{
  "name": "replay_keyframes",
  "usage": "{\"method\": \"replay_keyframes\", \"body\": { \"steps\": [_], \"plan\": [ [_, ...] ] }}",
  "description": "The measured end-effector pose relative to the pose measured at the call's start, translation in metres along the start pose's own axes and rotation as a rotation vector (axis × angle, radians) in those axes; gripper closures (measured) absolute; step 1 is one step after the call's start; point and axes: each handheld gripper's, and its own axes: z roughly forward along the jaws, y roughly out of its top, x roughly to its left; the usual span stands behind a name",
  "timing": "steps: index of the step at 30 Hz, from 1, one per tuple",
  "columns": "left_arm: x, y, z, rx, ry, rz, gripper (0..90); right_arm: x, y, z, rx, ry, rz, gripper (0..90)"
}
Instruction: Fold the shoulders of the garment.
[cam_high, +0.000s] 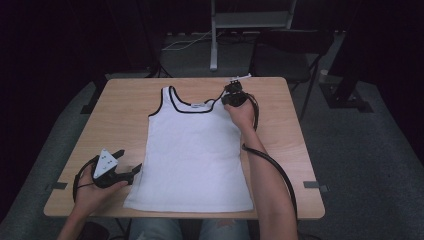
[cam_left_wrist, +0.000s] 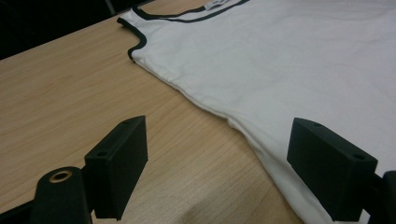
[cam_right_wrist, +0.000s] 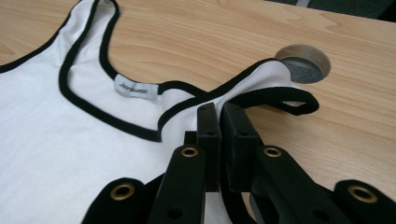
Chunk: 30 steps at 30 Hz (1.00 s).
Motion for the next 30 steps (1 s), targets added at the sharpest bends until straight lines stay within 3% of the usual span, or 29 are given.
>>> {"method": "replay_keyframes", "body": {
  "steps": [25,30],
  "plan": [
    [-0.001,0.0,0.0,0.001,0.001,0.007,20.3,0.028,-0.016,-0.014,-0.039,0.006,-0.085,85.7],
    [-0.001,0.0,0.0,0.002,0.0,0.006,20.3,0.035,-0.023,-0.015,-0.027,0.014,-0.101,85.4]
  ]
}}
